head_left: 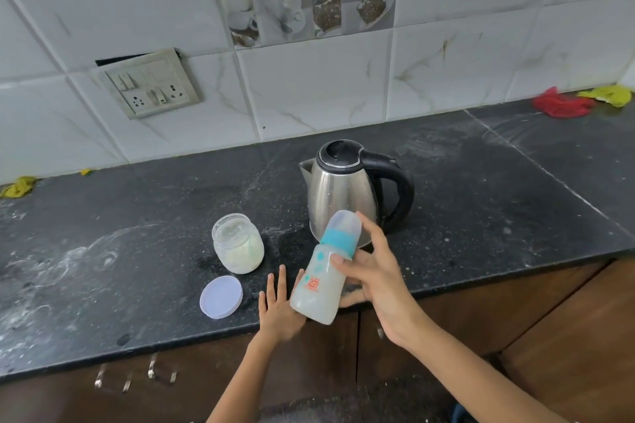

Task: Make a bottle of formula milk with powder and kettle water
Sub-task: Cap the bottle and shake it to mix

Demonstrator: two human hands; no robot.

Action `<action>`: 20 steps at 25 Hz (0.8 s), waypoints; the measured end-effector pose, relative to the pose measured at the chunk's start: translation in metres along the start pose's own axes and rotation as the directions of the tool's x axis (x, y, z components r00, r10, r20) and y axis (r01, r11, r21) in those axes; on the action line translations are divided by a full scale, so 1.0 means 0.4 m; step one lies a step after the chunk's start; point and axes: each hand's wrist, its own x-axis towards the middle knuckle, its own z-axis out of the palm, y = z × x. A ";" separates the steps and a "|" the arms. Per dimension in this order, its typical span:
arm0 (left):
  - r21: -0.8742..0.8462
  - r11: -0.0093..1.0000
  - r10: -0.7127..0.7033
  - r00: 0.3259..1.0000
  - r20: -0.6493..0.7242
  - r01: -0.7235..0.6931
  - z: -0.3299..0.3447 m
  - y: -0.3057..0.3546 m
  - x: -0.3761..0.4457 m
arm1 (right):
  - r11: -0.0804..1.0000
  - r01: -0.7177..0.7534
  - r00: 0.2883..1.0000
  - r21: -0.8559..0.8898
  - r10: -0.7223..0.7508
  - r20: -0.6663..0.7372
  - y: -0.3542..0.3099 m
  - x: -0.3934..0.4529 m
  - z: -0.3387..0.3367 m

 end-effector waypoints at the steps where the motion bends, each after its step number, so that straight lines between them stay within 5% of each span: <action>1: -0.015 1.000 0.005 1.000 0.005 -0.005 -0.002 0.000 0.002 | 0.998 0.045 0.999 0.033 -0.044 -0.027 -0.004 0.005 -0.007; 4: -0.057 0.998 0.032 0.999 0.036 -0.029 -0.019 0.017 -0.004 | 0.964 0.161 0.956 0.213 -0.099 -0.276 -0.041 0.044 -0.027; 10: 0.056 0.997 -0.052 0.999 -0.002 0.052 -0.029 0.036 -0.023 | 0.994 -0.098 0.995 -0.041 0.098 -0.005 0.012 -0.005 0.005; 17: -0.004 1.000 0.026 0.997 0.068 -0.025 -0.041 0.034 -0.020 | 0.897 -0.304 0.947 0.321 0.321 0.001 -0.004 0.021 -0.014; 20: -0.005 1.000 0.017 0.997 0.069 -0.016 -0.040 0.031 -0.020 | 0.899 -0.332 0.943 0.286 0.326 0.068 -0.002 0.009 -0.036</action>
